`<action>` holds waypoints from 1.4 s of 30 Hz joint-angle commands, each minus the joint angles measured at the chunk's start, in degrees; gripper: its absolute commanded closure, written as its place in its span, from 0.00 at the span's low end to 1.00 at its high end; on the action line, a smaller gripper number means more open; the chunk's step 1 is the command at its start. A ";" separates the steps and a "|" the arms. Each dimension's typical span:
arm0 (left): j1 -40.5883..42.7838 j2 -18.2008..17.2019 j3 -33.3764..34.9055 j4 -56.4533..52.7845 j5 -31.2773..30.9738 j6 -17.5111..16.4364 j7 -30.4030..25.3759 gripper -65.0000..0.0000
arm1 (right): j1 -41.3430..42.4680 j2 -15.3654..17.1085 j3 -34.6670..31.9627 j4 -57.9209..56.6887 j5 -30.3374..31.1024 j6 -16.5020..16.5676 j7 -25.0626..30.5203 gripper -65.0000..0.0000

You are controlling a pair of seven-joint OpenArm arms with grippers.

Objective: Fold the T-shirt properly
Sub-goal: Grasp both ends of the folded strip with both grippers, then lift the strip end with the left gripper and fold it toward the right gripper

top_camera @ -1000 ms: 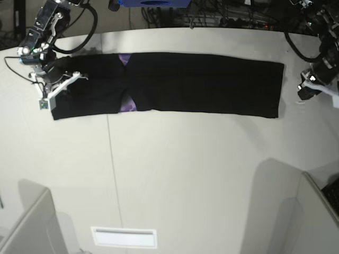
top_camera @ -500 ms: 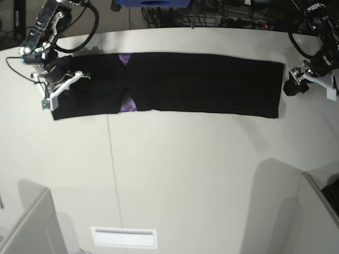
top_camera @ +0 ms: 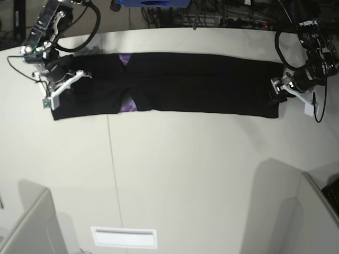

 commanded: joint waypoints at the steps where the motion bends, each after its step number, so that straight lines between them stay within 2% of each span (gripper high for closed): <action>1: 0.53 0.46 0.70 -0.46 1.58 0.62 3.24 0.10 | 0.50 -0.04 0.10 0.98 0.64 0.20 0.98 1.00; 7: 0.53 0.19 0.61 -3.36 1.58 0.79 3.24 0.53 | 0.50 -0.04 0.10 0.98 0.64 0.20 0.98 1.00; 8: 0.35 0.19 0.61 -4.24 1.58 0.62 3.24 0.63 | 0.50 -0.04 0.10 0.98 0.64 0.20 0.98 1.00; 10: -0.70 0.19 0.61 -6.00 1.67 0.62 3.24 0.91 | 0.50 -0.04 0.18 0.98 0.64 0.20 1.07 1.00; 11: -1.14 0.11 0.61 -6.70 1.67 0.62 3.24 1.00 | 0.50 -0.04 0.18 0.98 0.64 0.20 1.07 1.00; 13: -1.41 -0.33 0.61 -7.05 1.67 0.62 2.71 1.00 | 0.50 -0.04 0.18 0.98 0.64 0.20 0.98 1.00; 17: -1.23 -2.18 0.70 -6.35 1.67 0.79 -3.18 1.00 | 0.41 -0.13 0.18 0.98 0.64 0.20 0.98 1.00; 21: 1.23 -4.73 0.61 -0.64 1.67 1.32 -5.20 1.00 | 0.41 -0.13 0.18 1.07 0.64 0.20 0.98 1.00; 25: 4.92 -5.34 0.70 9.12 1.76 6.77 -5.20 1.00 | 0.50 -0.13 0.18 1.07 0.64 0.20 0.98 1.00; 29: 8.00 -4.73 1.14 17.83 1.76 10.73 -5.20 1.00 | 0.67 -0.22 0.18 1.51 0.73 0.20 1.07 1.00; 33: 9.06 -2.00 1.85 25.47 1.76 13.45 -4.76 1.00 | 0.67 -1.71 0.62 4.68 0.73 0.20 1.33 1.00; 37: 8.97 -1.30 9.32 29.52 1.76 15.12 -2.30 1.00 | 1.55 -2.15 0.71 6.43 0.81 0.20 1.42 1.00; 42: 7.83 2.13 19.43 30.05 1.67 21.63 -2.30 1.00 | 2.08 -2.15 0.71 6.35 0.81 0.20 1.42 1.00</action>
